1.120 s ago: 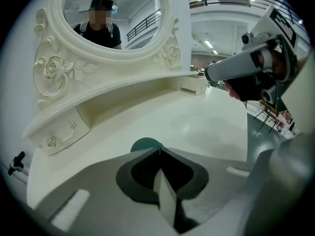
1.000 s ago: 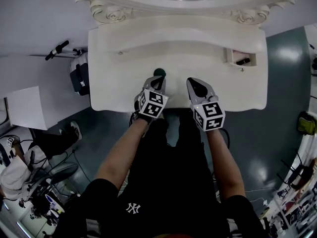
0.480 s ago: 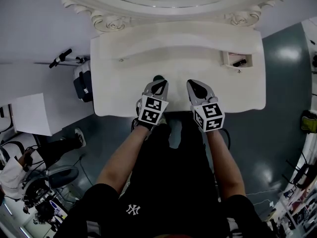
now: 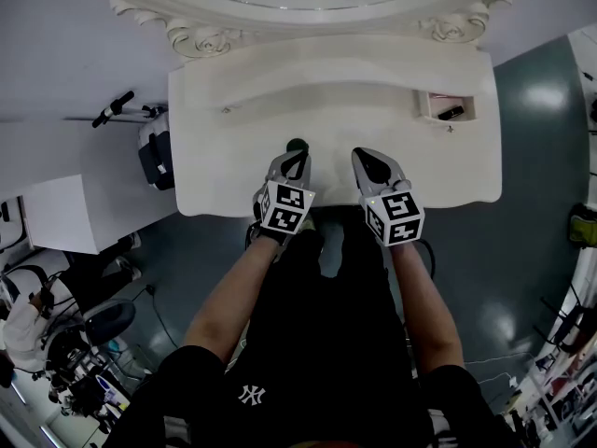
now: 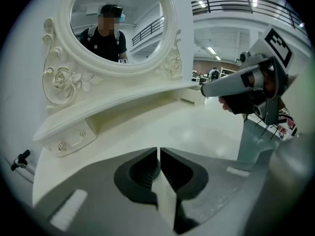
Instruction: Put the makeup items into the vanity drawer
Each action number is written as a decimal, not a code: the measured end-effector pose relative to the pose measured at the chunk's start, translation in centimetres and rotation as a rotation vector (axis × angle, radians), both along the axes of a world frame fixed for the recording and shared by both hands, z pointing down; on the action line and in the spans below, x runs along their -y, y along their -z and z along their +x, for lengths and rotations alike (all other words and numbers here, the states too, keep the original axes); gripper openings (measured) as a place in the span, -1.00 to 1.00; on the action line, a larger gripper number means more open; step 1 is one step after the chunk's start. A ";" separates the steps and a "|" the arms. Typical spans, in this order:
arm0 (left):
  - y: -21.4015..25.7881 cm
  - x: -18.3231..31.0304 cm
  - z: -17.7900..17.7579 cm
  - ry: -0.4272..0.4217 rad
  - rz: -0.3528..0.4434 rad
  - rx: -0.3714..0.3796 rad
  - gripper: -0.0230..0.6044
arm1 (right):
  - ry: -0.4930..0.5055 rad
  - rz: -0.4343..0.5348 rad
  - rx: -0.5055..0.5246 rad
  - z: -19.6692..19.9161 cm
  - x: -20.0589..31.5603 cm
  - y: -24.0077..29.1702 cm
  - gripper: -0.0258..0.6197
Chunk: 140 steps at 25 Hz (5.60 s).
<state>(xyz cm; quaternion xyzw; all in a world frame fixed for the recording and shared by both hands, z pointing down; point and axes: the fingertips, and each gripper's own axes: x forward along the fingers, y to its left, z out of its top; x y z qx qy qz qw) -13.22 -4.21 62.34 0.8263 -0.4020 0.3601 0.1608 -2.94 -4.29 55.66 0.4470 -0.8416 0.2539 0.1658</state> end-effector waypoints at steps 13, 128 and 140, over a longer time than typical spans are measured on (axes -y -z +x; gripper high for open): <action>-4.0 -0.8 -1.4 -0.065 -0.066 0.083 -0.61 | 0.013 -0.019 -0.008 -0.8 -0.6 -0.9 -0.84; 14.5 4.3 25.5 -0.234 0.005 -0.427 -0.92 | -0.343 0.122 -0.034 19.8 1.6 7.8 -0.84; 20.1 0.1 20.9 -0.269 0.053 -0.521 -0.92 | -0.379 0.188 -0.046 14.7 -2.2 12.4 -0.84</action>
